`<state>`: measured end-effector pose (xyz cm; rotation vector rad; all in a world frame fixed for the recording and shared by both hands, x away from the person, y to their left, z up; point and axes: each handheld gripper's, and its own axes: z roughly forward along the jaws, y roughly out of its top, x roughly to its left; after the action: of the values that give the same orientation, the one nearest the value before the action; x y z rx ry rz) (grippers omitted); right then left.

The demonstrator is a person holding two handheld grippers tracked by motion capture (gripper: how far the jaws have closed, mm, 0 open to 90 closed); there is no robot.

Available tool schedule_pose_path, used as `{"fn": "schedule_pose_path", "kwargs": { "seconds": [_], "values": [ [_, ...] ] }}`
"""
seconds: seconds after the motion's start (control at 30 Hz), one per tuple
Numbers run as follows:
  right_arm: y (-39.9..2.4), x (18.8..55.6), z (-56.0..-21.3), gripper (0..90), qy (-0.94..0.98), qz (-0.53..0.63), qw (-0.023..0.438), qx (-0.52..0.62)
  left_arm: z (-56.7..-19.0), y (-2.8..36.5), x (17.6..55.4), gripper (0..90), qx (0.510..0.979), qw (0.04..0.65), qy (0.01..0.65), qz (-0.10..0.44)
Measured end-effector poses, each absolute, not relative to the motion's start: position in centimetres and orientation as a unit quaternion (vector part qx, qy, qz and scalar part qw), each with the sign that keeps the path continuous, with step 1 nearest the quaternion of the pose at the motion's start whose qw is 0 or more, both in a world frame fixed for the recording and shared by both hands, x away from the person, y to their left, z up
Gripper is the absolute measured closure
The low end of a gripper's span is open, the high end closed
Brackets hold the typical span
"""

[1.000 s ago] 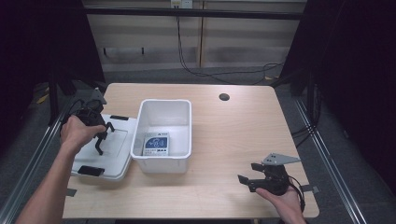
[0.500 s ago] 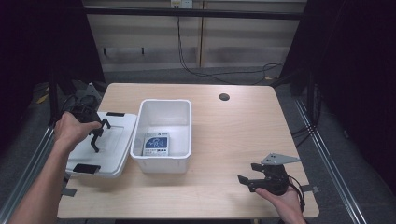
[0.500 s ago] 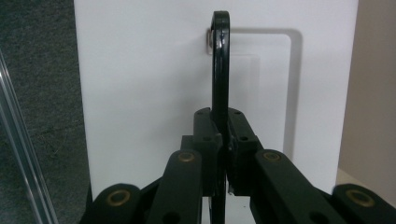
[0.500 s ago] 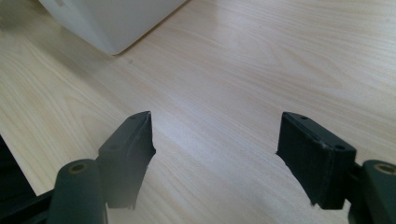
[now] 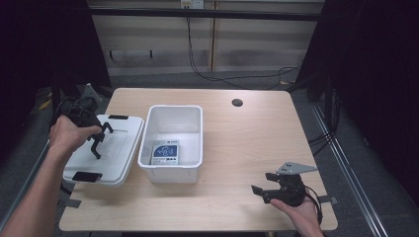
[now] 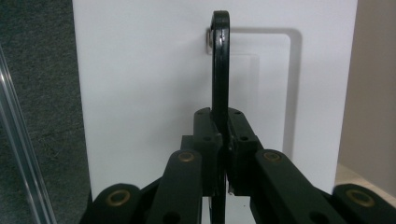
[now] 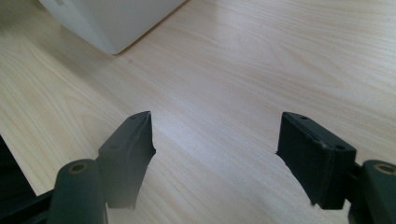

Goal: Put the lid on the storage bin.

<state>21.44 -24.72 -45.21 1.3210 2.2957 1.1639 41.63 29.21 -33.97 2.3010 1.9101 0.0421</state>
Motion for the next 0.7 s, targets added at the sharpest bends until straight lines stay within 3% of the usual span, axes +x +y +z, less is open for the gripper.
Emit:
{"fn": "schedule_pose_path", "kwargs": {
  "seconds": [0.3, 0.7],
  "values": [
    [-24.7, 21.5, -45.2, 25.3, 0.787, 0.400, 0.123, 0.454, -33.0, 28.9, 41.4, 84.8, 0.772, 0.081, 0.630, 0.018],
    [-24.9, 21.5, -45.1, 16.9, 0.781, 0.406, 0.134, 0.456, -31.2, 29.1, 41.1, 84.9, 0.773, 0.087, 0.628, 0.026]
  ]
}}
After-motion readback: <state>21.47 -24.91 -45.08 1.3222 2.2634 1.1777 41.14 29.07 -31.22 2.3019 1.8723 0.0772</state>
